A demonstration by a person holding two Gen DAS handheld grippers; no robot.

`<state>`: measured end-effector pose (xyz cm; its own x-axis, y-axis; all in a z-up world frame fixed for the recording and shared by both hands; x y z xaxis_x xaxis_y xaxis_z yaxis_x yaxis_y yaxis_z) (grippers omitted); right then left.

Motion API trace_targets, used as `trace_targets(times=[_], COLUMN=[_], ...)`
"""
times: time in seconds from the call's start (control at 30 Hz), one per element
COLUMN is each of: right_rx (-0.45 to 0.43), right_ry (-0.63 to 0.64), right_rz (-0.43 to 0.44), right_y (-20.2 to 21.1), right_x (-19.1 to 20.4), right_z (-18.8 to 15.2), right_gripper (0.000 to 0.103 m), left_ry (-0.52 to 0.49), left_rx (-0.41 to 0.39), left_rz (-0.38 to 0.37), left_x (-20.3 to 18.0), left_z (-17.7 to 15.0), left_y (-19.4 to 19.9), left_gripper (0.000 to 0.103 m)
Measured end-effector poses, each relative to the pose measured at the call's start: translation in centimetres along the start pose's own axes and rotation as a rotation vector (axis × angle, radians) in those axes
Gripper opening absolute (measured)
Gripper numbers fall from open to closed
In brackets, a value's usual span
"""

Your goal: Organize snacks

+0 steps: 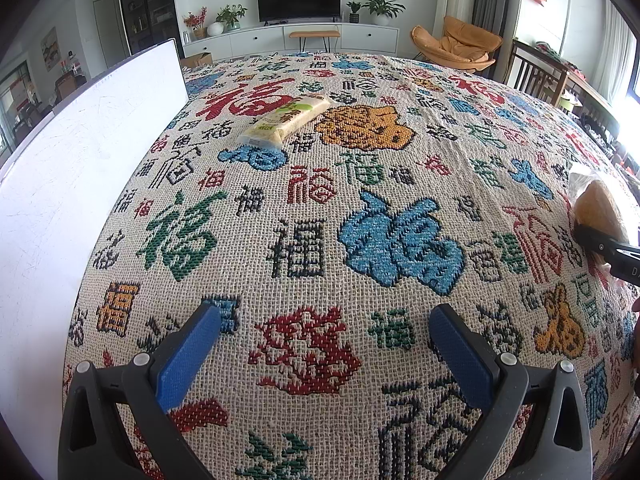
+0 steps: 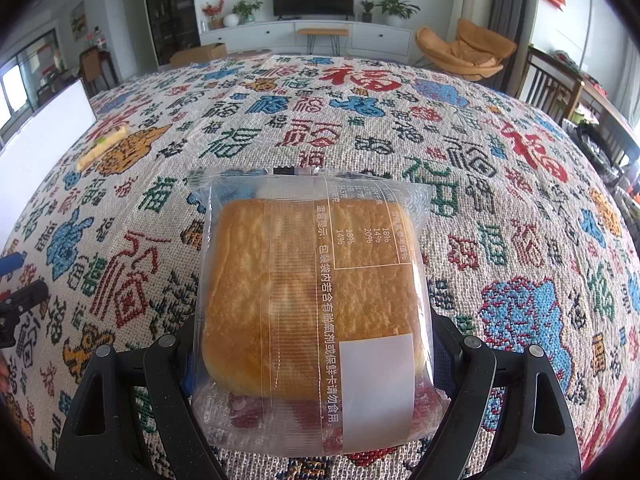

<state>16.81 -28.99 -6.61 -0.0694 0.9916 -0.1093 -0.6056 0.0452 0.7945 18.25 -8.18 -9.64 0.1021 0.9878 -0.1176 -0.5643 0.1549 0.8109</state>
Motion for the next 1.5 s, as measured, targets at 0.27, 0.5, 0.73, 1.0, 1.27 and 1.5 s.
trace_targets(times=[0.27, 0.5, 0.73, 1.0, 1.27, 1.5], right_rx=[0.0, 0.0, 0.0, 0.0, 0.0, 0.0], right_ry=[0.0, 0.0, 0.0, -0.001, -0.001, -0.001], right_rz=[0.0, 0.0, 0.0, 0.0, 0.0, 0.0], right_y=[0.0, 0.0, 0.0, 0.0, 0.0, 0.0], right_x=[0.0, 0.0, 0.0, 0.0, 0.0, 0.0], right_z=[0.0, 0.0, 0.0, 0.0, 0.0, 0.0], right_gripper=[0.087, 0.087, 0.087, 0.087, 0.087, 0.087], left_ry=[0.0, 0.0, 0.0, 0.0, 0.051, -0.103], left_rx=[0.0, 0.0, 0.0, 0.062, 0.039, 0.132], left_rz=[0.0, 0.0, 0.0, -0.029, -0.17, -0.088], left_x=[0.0, 0.0, 0.0, 1.0, 3.2, 0.9], left_z=[0.0, 0.0, 0.0, 1.0, 13.5, 17.1], left_y=[0.0, 0.0, -0.1, 0.4, -0.6, -7.5], left_gripper=[0.103, 0.103, 0.103, 0.103, 0.103, 0.101])
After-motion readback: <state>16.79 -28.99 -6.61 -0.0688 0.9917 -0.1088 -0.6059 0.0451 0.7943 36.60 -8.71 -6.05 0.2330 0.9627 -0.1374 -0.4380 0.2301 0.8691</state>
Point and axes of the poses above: each gripper's, at about its wrist camera, not at the fingertips, and y roughly against the way its jaws point, x to its left, z to its top, the point moved 1 cm from there along -y, roughly the way its jaws point, and after that the axes turned 11 degrees about y, right-handed, at the moved point
